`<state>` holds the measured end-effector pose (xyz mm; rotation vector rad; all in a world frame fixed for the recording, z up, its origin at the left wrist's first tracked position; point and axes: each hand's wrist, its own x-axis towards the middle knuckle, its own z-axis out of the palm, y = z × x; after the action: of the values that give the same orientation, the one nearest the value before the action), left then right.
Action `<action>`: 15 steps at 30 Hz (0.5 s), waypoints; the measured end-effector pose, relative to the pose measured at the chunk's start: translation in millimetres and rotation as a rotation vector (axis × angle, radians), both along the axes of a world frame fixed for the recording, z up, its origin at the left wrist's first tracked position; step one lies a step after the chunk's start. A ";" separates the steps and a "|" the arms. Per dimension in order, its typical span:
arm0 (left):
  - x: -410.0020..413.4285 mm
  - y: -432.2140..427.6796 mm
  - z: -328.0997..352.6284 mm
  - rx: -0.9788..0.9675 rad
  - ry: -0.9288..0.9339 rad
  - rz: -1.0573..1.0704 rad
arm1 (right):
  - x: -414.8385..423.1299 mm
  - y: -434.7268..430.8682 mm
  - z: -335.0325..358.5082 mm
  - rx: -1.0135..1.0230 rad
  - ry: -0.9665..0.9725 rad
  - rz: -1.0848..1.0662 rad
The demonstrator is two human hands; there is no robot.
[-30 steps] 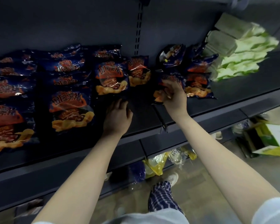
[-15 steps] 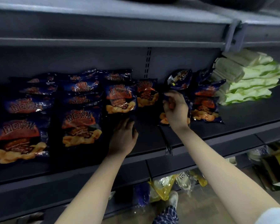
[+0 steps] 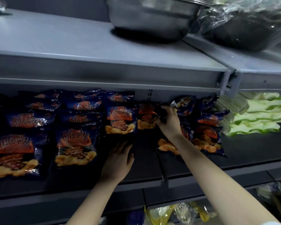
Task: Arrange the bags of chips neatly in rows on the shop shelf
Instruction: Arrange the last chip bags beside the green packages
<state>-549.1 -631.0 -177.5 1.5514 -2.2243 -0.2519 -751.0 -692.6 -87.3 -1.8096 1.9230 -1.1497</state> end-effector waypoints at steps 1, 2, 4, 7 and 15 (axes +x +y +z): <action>-0.5 1.0 0.5 -0.007 0.006 0.002 | -1.0 -8.8 2.4 0.083 -0.019 -0.006; -0.8 1.8 1.0 -0.002 0.016 0.005 | -0.8 -18.6 4.6 0.178 -0.056 -0.023; -0.9 1.2 -0.7 0.017 0.047 0.004 | 2.4 -37.0 7.8 0.344 -0.115 -0.067; 0.0 2.2 0.1 0.014 0.058 0.066 | 7.9 -59.4 9.2 0.474 -0.073 -0.096; 0.1 0.3 -0.6 0.007 -0.071 0.121 | 7.4 -86.5 4.3 0.500 -0.088 -0.176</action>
<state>-549.0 -630.7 -178.0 1.7162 -2.1738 -0.1716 -743.5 -779.1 -83.0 -1.3274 2.1099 -0.6896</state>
